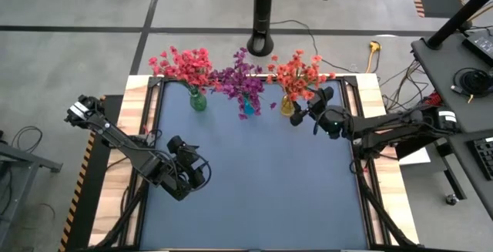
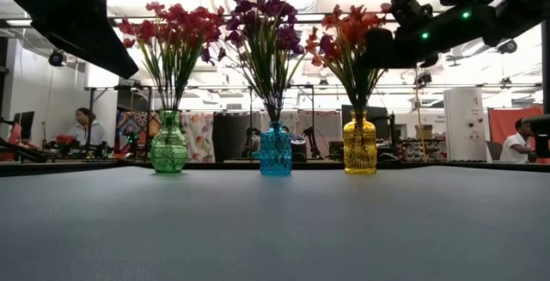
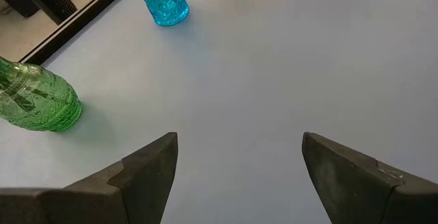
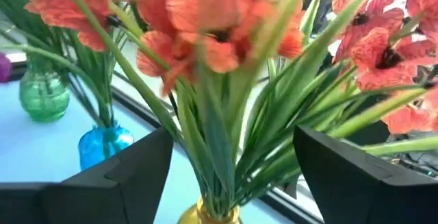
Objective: Sort flowers into vase by color
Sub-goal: Return to Home Position
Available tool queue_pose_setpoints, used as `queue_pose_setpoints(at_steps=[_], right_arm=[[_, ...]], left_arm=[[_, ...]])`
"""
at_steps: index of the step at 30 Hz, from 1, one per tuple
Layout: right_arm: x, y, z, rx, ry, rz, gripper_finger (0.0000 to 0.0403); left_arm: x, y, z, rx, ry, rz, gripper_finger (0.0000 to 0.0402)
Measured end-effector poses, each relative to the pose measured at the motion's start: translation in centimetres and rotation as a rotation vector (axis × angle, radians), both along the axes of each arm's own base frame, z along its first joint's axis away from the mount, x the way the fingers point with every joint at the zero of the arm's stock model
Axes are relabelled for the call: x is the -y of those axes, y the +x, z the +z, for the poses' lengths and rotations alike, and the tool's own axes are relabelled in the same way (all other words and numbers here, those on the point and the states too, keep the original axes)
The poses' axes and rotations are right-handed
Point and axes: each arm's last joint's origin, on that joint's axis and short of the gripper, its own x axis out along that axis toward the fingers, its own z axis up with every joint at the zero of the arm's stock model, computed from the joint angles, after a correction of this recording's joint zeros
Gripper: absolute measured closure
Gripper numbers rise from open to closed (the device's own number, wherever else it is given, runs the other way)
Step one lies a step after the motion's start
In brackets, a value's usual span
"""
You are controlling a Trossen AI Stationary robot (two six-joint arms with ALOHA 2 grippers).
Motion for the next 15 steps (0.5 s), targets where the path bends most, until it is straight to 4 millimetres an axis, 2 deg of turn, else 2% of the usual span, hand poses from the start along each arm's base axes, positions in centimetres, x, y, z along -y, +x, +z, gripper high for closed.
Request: queue_pose_setpoints(at_steps=[6, 11, 13, 15], right_arm=[[-0.8, -1.2, 0.5, -0.005, 0.053, 0.022, 0.0084], [-1.9, -2.1, 1.5, 0.041, 0.068, 0.080, 0.0073], [-2.4, -2.5, 2.0, 0.054, 0.065, 0.110, 0.0072], [-3.1, -2.9, 2.4, 0.062, 0.059, 0.151, 0.0072]], left_arm=[[0.0, 0.0, 0.0, -0.003, -0.004, -0.001, 0.0107], [1.2, -0.3, 0.0, -0.107, -0.177, -0.096, 0.0107], [2.2, -0.7, 0.3, -0.100, -0.154, -0.170, 0.0107], [3.1, -1.3, 0.9, -0.040, -0.060, -0.219, 0.0107]])
